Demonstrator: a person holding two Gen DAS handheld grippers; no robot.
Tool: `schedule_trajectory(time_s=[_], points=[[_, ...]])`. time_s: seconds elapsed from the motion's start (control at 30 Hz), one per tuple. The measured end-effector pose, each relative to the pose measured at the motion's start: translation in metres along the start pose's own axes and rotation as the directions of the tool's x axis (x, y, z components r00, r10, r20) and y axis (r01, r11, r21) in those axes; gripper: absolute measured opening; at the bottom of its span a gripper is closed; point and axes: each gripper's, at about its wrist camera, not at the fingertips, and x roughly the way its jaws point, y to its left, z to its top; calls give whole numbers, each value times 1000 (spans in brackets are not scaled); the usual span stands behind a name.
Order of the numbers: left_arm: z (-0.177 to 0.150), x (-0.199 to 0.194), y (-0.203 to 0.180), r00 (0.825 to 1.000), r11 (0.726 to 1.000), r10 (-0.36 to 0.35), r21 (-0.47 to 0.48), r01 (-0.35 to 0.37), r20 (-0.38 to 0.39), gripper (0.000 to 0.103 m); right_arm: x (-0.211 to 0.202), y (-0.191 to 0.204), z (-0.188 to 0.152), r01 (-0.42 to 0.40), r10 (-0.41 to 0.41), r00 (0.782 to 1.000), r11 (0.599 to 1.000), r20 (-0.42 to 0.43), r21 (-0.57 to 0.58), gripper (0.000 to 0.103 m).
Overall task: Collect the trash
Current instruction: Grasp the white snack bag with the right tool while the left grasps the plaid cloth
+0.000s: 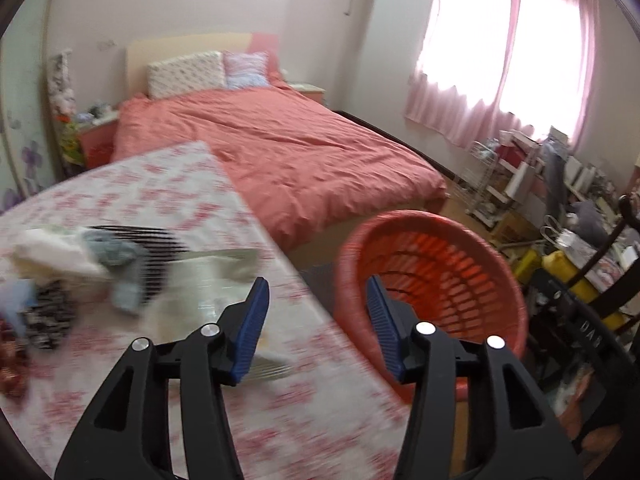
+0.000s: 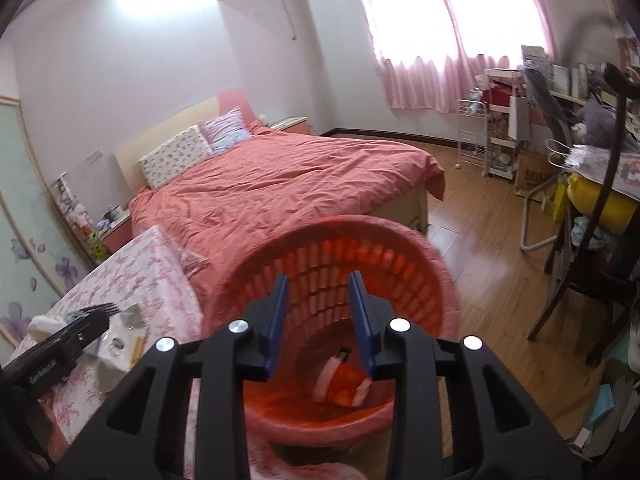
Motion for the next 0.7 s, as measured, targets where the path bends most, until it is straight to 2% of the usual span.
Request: schedule_trajectory(time_s=[0.2, 0.37, 0.57, 0.7], points=[[-14, -26, 52, 995, 994, 99, -39, -99, 11, 54, -5, 58, -12, -79, 77, 997, 992, -31, -97, 32], [-31, -47, 105, 982, 977, 188, -101, -187, 3, 54, -5, 108, -28, -154, 141, 986, 973, -85, -172, 32], [-47, -68, 167, 955, 938, 295, -188, -292, -15, 56, 5, 172, -53, -252, 209, 961, 933, -183, -257, 32], [-56, -77, 202, 938, 910, 344, -235, -341, -32, 56, 17, 204, -68, -277, 212, 950, 912, -230, -303, 35]])
